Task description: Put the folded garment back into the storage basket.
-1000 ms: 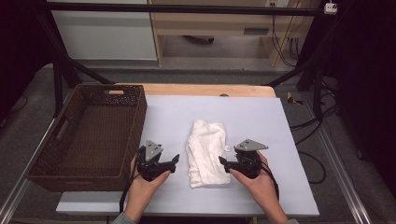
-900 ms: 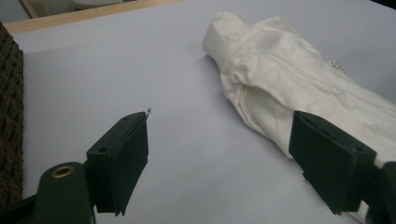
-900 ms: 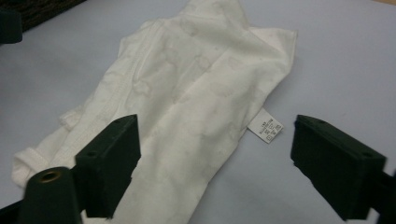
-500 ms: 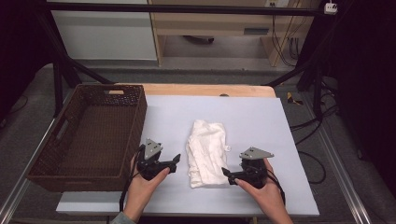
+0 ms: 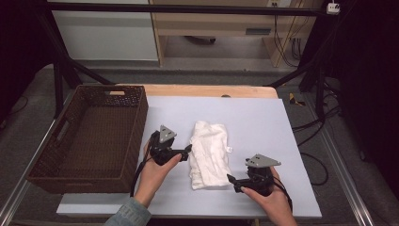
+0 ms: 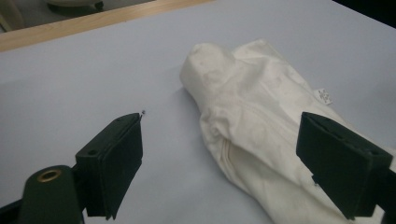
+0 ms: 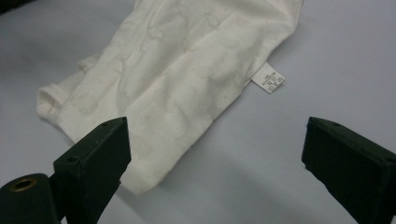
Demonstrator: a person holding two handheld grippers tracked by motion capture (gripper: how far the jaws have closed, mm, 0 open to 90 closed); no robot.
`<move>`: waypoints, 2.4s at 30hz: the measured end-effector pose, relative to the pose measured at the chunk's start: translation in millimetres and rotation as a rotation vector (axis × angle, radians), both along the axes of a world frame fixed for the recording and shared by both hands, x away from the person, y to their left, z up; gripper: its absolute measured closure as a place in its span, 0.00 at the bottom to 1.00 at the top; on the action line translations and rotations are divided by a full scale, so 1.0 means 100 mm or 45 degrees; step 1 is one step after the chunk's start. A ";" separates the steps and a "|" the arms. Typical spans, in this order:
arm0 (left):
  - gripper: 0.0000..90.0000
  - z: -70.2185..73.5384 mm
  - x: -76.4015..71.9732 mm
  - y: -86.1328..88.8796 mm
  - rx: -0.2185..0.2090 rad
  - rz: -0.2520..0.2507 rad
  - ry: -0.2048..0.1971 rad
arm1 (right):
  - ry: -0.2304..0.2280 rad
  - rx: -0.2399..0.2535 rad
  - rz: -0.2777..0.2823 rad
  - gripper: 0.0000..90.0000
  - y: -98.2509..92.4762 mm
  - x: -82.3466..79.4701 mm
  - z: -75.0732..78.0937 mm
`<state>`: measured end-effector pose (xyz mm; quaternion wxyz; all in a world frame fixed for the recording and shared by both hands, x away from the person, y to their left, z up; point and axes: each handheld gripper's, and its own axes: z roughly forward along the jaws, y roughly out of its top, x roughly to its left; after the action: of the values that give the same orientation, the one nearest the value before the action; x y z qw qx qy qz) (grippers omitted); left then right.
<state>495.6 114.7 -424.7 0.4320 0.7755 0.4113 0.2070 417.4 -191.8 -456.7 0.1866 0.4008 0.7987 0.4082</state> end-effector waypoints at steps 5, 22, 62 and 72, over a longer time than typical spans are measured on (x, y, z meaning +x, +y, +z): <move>0.17 0.08 0.21 -0.14 0.006 -0.003 0.005 | 0.002 -0.011 0.016 0.10 0.02 -0.01 -0.03; 0.23 -0.19 0.70 -0.37 0.051 -0.006 0.151 | 0.007 -0.022 0.085 0.11 0.14 -0.06 -0.05; 0.61 -0.49 0.86 -0.56 0.095 -0.043 0.283 | 0.123 -0.172 0.240 0.22 0.44 0.08 -0.27; 0.65 -0.49 0.86 -0.57 0.095 -0.043 0.276 | 0.084 -0.160 0.248 0.63 0.52 0.07 -0.24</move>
<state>581.8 58.0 -473.8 0.3594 0.8157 0.4343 0.1297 424.7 -140.0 -480.5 0.1446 0.3219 0.8636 0.3602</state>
